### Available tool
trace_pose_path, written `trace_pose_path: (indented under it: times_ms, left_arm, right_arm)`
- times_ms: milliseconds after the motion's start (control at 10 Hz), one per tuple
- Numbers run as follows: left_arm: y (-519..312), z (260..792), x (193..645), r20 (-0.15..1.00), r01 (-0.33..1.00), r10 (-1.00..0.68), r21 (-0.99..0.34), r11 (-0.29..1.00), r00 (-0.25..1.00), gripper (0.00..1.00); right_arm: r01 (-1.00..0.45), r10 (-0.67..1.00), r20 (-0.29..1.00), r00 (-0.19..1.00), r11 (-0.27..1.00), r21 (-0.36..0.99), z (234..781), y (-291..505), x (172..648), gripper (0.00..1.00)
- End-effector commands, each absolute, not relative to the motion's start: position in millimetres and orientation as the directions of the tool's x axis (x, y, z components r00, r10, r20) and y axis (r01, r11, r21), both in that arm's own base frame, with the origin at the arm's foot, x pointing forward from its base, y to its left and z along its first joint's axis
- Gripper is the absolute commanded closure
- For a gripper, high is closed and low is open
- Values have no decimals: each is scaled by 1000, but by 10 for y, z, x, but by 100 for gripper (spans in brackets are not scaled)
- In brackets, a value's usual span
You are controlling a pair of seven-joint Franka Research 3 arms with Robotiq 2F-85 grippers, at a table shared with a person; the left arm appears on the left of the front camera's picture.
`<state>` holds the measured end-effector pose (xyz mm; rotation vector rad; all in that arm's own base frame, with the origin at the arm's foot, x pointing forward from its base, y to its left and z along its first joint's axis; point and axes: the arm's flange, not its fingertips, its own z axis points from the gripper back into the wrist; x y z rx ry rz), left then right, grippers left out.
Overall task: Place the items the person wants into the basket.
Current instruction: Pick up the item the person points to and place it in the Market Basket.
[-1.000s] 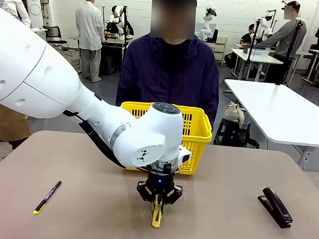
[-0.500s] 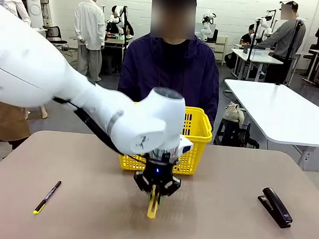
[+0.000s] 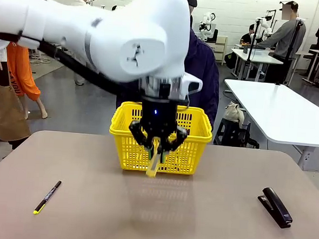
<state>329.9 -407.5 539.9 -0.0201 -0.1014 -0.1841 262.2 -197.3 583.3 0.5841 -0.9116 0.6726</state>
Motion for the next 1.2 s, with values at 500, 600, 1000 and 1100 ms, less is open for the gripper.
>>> trace_pose_path:
  times_ms: [500,600,1000,1100]
  left_arm:
    - [-3992,5511,3543,95,166,-163,-29,986,982,100]
    - [-3992,5511,3543,95,166,-163,-29,986,982,100]
    - [-3882,5539,3877,109,250,-243,-54,967,964,74]
    - [-3716,5562,4224,117,380,-369,-86,921,922,74]
  right_arm:
    - [-748,259,872,415,643,165,5832,-1976,2634,0]
    - [-748,259,872,415,643,165,5832,-1976,2634,0]
    - [-748,259,872,415,643,165,5832,-1976,2634,0]
    - [-748,259,872,415,643,165,5832,-1976,2634,0]
